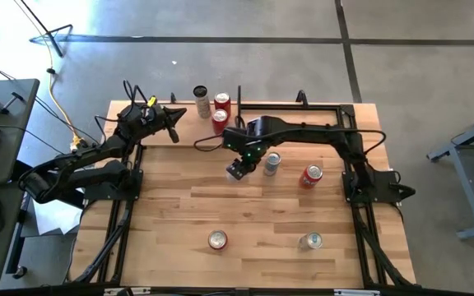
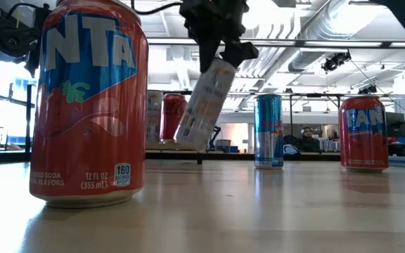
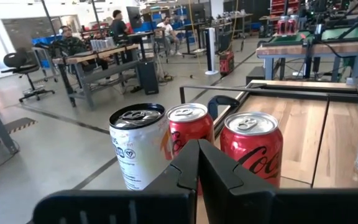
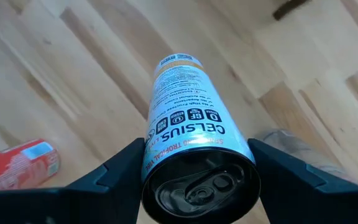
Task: Place canned beverage on shelf
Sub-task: Put the white yellow soda can aligned with the other white yellow soda can on the shelf
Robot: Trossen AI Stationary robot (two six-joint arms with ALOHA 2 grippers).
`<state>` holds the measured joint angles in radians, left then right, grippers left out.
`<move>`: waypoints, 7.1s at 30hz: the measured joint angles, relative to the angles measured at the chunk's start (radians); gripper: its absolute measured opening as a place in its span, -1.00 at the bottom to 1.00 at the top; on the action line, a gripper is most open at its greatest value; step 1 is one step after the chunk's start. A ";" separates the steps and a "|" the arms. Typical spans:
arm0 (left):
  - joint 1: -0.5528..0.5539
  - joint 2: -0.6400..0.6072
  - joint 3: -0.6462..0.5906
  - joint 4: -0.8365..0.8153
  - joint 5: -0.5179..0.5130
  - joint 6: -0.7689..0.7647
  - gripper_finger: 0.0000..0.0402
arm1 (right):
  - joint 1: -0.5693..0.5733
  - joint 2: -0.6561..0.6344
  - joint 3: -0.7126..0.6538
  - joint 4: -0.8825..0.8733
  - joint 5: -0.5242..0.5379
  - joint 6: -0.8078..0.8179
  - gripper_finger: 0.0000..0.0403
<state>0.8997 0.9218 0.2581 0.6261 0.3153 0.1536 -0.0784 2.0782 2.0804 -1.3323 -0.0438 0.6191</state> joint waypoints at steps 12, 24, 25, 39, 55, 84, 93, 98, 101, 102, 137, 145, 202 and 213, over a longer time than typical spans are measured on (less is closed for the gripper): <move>0.000 0.000 0.000 0.000 0.000 -0.003 -1.00 | -0.001 0.013 0.000 -0.045 0.041 -0.016 0.19; 0.000 0.000 0.000 0.000 0.000 -0.011 -1.00 | -0.014 0.013 0.000 -0.033 0.042 -0.035 0.28; 0.000 0.000 0.000 0.000 0.000 -0.011 -1.00 | -0.014 0.013 0.000 -0.029 0.043 -0.035 0.28; 0.000 0.000 0.000 -0.002 0.000 -0.011 -1.00 | -0.013 0.031 0.000 0.004 0.048 -0.077 0.51; -0.013 0.000 0.000 -0.004 0.000 -0.011 -1.00 | 0.005 0.032 0.117 0.008 0.060 -0.195 0.51; -0.153 -0.001 0.048 -0.026 0.117 0.019 -1.00 | 0.091 -0.236 -0.522 0.410 0.150 -0.422 -0.99; -0.207 -0.001 0.058 -0.026 0.061 0.023 -1.00 | 0.075 -0.236 -0.635 0.764 0.139 -0.422 -1.00; -0.243 -0.001 0.058 -0.024 0.038 0.032 -1.00 | 0.063 -0.236 -0.585 0.654 0.094 -0.463 -1.00; -0.267 -0.001 0.058 -0.023 0.039 0.033 -1.00 | 0.055 -0.237 -0.566 0.538 0.068 -0.469 -1.00; -0.277 -0.001 0.058 -0.023 0.040 0.033 -1.00 | 0.050 -0.237 -0.572 0.525 0.069 -0.469 -1.00; -0.496 0.085 0.154 -0.387 0.088 -0.209 0.04 | -0.106 -0.219 -0.807 1.141 -0.046 -0.720 -1.00; -0.515 0.217 0.154 -0.276 0.001 -0.182 0.41 | -0.105 -0.219 -0.807 1.141 -0.085 -0.732 -1.00; -0.547 0.370 0.193 -0.090 0.077 -0.105 0.25 | -0.106 -0.233 -0.744 1.088 -0.114 -0.731 -1.00; -0.382 0.090 0.193 -0.269 0.077 -0.014 0.21 | -0.117 -0.332 -0.745 1.033 -0.118 -0.820 -1.00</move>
<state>0.5177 1.0119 0.4507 0.3569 0.3927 0.1398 -0.1955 1.7457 1.3355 -0.2990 -0.1619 -0.2010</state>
